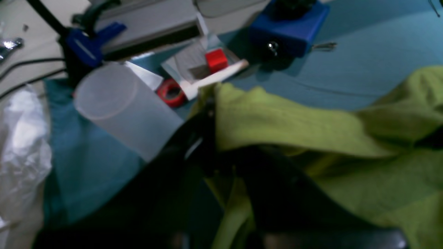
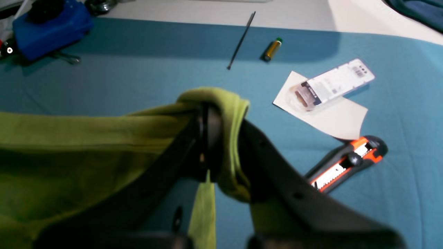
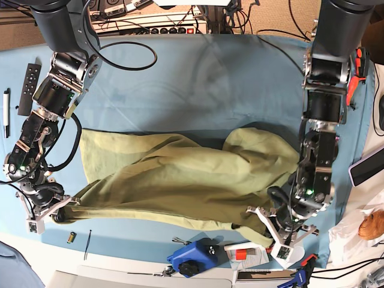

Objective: Layout the t-shirt on the table in an organized manner, then fold the t-shirt properly
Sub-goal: 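Lay the shirt down, open both grippers and raise them away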

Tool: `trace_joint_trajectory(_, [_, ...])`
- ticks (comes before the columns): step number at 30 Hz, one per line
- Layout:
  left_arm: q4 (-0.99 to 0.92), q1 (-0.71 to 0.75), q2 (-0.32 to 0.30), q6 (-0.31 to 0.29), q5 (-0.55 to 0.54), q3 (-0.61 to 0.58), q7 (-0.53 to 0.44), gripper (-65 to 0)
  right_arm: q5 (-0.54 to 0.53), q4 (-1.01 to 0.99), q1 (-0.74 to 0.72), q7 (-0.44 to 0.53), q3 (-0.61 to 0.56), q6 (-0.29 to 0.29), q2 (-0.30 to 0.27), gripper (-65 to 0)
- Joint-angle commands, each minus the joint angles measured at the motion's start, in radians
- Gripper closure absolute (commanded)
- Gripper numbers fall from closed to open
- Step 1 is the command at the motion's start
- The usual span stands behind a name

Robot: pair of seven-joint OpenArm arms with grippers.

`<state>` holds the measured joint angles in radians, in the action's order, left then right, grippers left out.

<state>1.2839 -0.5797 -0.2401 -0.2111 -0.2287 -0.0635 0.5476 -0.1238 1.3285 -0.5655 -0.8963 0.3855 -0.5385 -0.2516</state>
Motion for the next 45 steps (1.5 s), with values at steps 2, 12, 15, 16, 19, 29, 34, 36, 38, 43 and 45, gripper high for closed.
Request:
trace_joint_trajectory(2, [-0.020,-0.064,0.014,0.001,-0.006,0.005,-0.044,0.0,0.009,-0.011,-0.033,0.061,0.000,0.005,-0.018,0.0])
trace_joint_trajectory(12, [-0.329,-0.199,0.094,-0.012,-0.002,0.005,-0.141,0.0,0.069,-0.119,-0.034,0.194,0.000,0.039,-0.018,-9.0])
trace_joint_trajectory(15, [-0.396,-0.220,0.115,-0.021,0.058,0.005,-0.181,-15.0,0.073,-0.119,-0.034,0.254,0.000,0.039,-0.018,-24.0])
trace_joint_trajectory(16, [-0.402,-0.224,0.119,-0.019,0.068,0.005,-0.182,-20.5,0.073,-0.119,-0.036,0.267,0.000,0.043,-0.018,-25.4])
trace_joint_trajectory(19, [-0.402,-0.233,0.124,-0.019,0.072,0.005,-0.182,-28.1,0.073,-0.120,-0.050,0.283,0.000,0.067,-0.020,-25.5])
trace_joint_trajectory(29, [-0.402,-0.271,0.123,-0.019,0.072,0.005,-0.182,-28.1,0.068,-0.120,-0.139,0.240,0.001,0.121,-0.046,-25.5])
trace_joint_trajectory(34, [-0.402,-0.328,0.123,-0.014,0.072,0.005,-0.182,-28.1,0.068,-0.120,-0.167,0.195,0.001,0.165,-0.045,-25.5])
trace_joint_trajectory(36, [-0.402,-0.347,0.123,-0.015,0.073,0.005,-0.182,-28.1,0.068,-0.120,-0.166,0.187,0.001,0.165,-0.045,-25.5])
trace_joint_trajectory(38, [-0.402,-0.362,0.123,-0.015,0.080,0.005,-0.182,-28.1,0.068,-0.120,-0.166,0.185,0.001,0.165,-0.045,-25.5])
trace_joint_trajectory(43, [-0.402,-0.370,0.119,-0.015,0.079,0.005,-0.130,-27.9,0.032,-0.119,-0.166,0.144,0.001,0.165,-0.046,-25.5])
trace_joint_trajectory(45, [-0.402,-0.370,0.117,-0.015,0.068,0.005,-0.071,-27.9,0.007,-0.119,-0.166,0.125,0.003,0.163,-0.046,-25.5])
